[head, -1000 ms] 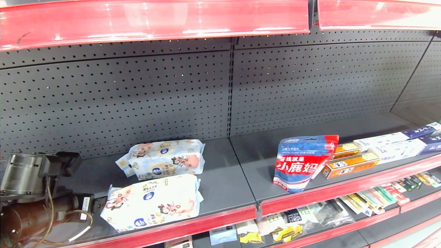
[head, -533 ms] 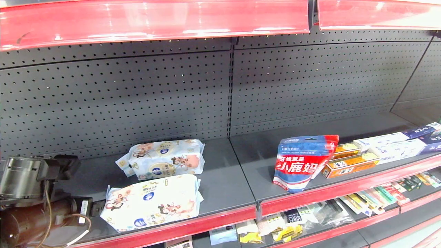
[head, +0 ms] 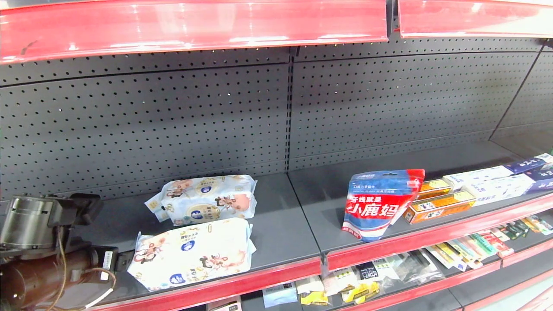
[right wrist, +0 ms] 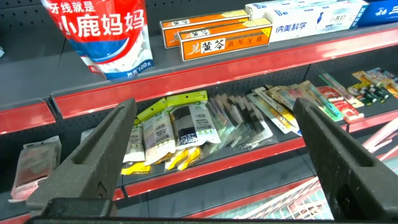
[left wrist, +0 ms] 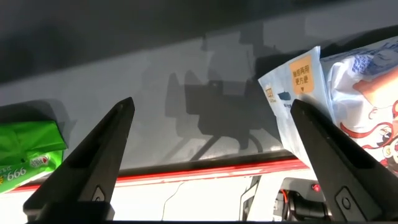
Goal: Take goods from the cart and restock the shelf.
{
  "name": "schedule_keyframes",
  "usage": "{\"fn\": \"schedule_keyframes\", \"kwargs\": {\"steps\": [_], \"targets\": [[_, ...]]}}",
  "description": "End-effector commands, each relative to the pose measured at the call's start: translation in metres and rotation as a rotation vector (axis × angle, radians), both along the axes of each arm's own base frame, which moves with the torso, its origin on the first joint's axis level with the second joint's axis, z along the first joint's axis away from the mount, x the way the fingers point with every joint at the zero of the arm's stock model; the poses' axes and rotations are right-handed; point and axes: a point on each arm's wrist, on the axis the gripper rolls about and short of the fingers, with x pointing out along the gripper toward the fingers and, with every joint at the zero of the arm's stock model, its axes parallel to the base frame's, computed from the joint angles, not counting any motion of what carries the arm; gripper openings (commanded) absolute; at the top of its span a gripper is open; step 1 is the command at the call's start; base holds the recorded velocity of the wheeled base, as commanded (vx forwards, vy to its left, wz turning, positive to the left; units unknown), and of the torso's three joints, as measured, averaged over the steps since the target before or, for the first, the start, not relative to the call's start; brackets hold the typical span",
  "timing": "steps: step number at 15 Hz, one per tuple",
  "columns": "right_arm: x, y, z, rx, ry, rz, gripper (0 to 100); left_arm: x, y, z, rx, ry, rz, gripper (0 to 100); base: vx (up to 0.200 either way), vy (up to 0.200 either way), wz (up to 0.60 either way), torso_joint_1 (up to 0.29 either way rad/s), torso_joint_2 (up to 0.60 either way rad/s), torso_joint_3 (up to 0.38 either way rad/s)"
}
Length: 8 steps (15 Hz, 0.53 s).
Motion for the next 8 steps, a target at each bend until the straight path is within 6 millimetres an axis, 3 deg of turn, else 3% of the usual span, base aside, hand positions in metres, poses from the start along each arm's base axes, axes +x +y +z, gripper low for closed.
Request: {"fn": "schedule_keyframes", "kwargs": {"steps": [1, 8], "targets": [[0.0001, 0.0, 0.0, 0.001, 0.001, 0.0, 100, 0.0007, -0.0005, 0.0, 0.0, 0.0, -0.002, 100, 0.0, 0.0, 0.0, 0.0, 0.0, 0.0], [0.0001, 0.0, 0.0, 0.001, 0.001, 0.0, 100, -0.001, -0.0005, 0.0023, -0.002, -0.013, -0.003, 100, 0.0, 0.0, 0.0, 0.0, 0.0, 0.0]]}}
